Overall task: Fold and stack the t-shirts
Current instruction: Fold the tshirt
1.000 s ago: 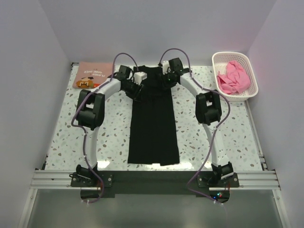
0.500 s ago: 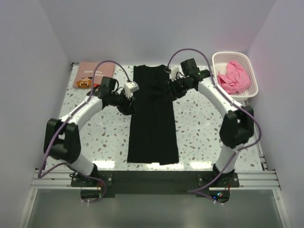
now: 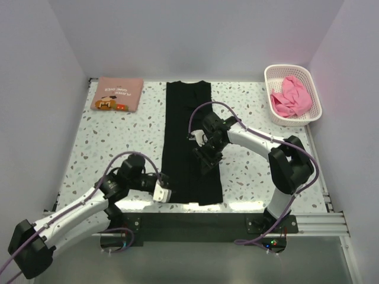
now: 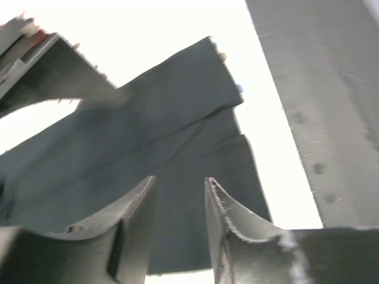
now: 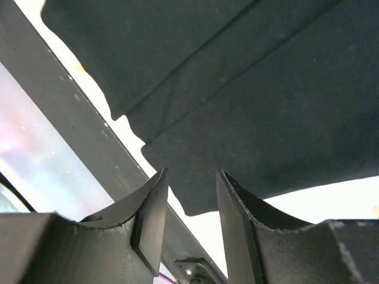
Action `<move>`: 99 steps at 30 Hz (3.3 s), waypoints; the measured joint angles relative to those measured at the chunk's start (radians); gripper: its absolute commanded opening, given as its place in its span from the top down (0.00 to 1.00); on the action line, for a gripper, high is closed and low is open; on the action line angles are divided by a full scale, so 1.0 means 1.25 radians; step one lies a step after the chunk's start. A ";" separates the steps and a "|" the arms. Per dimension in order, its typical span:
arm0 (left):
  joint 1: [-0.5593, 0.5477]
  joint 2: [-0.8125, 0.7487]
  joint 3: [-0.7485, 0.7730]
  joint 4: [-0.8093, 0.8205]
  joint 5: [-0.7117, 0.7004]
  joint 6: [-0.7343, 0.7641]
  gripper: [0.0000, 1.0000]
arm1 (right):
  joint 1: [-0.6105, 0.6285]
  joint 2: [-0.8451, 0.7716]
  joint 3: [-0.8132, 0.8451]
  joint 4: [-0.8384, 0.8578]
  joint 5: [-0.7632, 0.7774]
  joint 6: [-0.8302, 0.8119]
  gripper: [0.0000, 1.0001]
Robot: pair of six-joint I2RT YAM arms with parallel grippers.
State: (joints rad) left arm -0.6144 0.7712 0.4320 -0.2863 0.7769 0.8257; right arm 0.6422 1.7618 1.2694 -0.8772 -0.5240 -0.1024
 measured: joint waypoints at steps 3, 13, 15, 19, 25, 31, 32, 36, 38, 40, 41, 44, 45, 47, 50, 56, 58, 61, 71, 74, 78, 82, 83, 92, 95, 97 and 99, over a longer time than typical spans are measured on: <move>-0.147 0.001 -0.063 0.074 -0.051 0.049 0.62 | -0.004 0.005 0.000 -0.021 -0.001 -0.023 0.58; -0.414 0.215 -0.114 0.318 -0.192 0.178 0.59 | -0.154 -0.063 -0.002 -0.098 -0.014 -0.121 0.58; -0.431 0.251 -0.122 0.355 -0.203 0.205 0.59 | -0.201 -0.085 -0.003 -0.111 -0.011 -0.136 0.59; -0.436 0.322 -0.122 0.422 -0.223 0.239 0.59 | -0.233 -0.097 -0.011 -0.133 -0.007 -0.151 0.59; -0.437 0.422 -0.120 0.494 -0.239 0.279 0.59 | -0.232 -0.097 -0.023 -0.155 -0.007 -0.160 0.59; -0.442 0.489 -0.097 0.553 -0.248 0.302 0.59 | -0.243 -0.097 -0.023 -0.166 -0.007 -0.168 0.59; -0.443 0.496 -0.094 0.559 -0.249 0.305 0.59 | -0.246 -0.097 -0.023 -0.167 -0.007 -0.170 0.59; -0.443 0.523 -0.082 0.580 -0.248 0.320 0.60 | -0.254 -0.094 -0.022 -0.175 -0.007 -0.180 0.59; -0.443 0.535 -0.076 0.587 -0.248 0.326 0.60 | -0.258 -0.090 -0.018 -0.182 -0.007 -0.186 0.59; -0.443 0.545 -0.070 0.591 -0.247 0.333 0.60 | -0.263 -0.086 -0.016 -0.186 -0.007 -0.191 0.60; -0.443 0.549 -0.067 0.593 -0.246 0.335 0.60 | -0.264 -0.084 -0.014 -0.189 -0.007 -0.193 0.60; -0.443 0.563 -0.056 0.594 -0.240 0.341 0.64 | -0.272 -0.072 -0.009 -0.192 -0.008 -0.198 0.60; -0.443 0.567 -0.053 0.594 -0.238 0.341 0.66 | -0.274 -0.068 -0.008 -0.193 -0.008 -0.200 0.60; -0.443 0.572 -0.051 0.594 -0.237 0.341 0.75 | -0.279 -0.060 -0.007 -0.196 -0.008 -0.202 0.60; -0.443 0.573 -0.050 0.593 -0.237 0.348 0.80 | -0.284 -0.052 -0.007 -0.199 -0.008 -0.206 0.60; -0.443 0.562 -0.043 0.576 -0.235 0.363 0.83 | -0.284 -0.049 -0.006 -0.204 -0.009 -0.208 0.60; -0.443 0.558 -0.040 0.572 -0.235 0.366 0.87 | -0.284 -0.048 -0.006 -0.204 -0.010 -0.207 0.60; -0.443 0.552 -0.036 0.568 -0.233 0.374 0.96 | -0.284 -0.047 -0.006 -0.205 -0.012 -0.207 0.60; -0.443 0.476 -0.032 0.513 -0.236 0.386 1.00 | -0.284 -0.039 0.002 -0.211 -0.014 -0.207 0.61; -0.443 0.450 -0.024 0.480 -0.239 0.397 1.00 | -0.284 -0.032 0.009 -0.213 -0.014 -0.208 0.61; -0.442 0.426 -0.015 0.434 -0.242 0.403 1.00 | -0.284 -0.018 0.021 -0.215 -0.015 -0.207 0.61; -0.442 0.415 -0.009 0.388 -0.242 0.402 1.00 | -0.284 -0.005 0.029 -0.217 -0.017 -0.207 0.61; -0.441 0.414 -0.008 0.376 -0.241 0.400 1.00 | -0.284 0.000 0.033 -0.217 -0.019 -0.207 0.61; -0.428 0.415 -0.007 0.333 -0.231 0.389 1.00 | -0.284 0.028 0.059 -0.217 -0.043 -0.206 0.60; -0.417 0.427 -0.009 0.334 -0.226 0.382 0.87 | -0.284 0.030 0.063 -0.217 -0.055 -0.207 0.59; -0.403 0.437 -0.009 0.332 -0.217 0.377 0.73 | -0.284 0.030 0.064 -0.217 -0.058 -0.208 0.56; -0.379 0.439 -0.007 0.320 -0.199 0.361 0.64 | -0.284 0.030 0.069 -0.217 -0.057 -0.220 0.53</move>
State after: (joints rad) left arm -1.0878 1.3201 0.4229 0.1139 0.5285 1.2774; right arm 0.2871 1.7996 1.3560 -1.1488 -0.5953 -0.3775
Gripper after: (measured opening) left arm 0.282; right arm 0.443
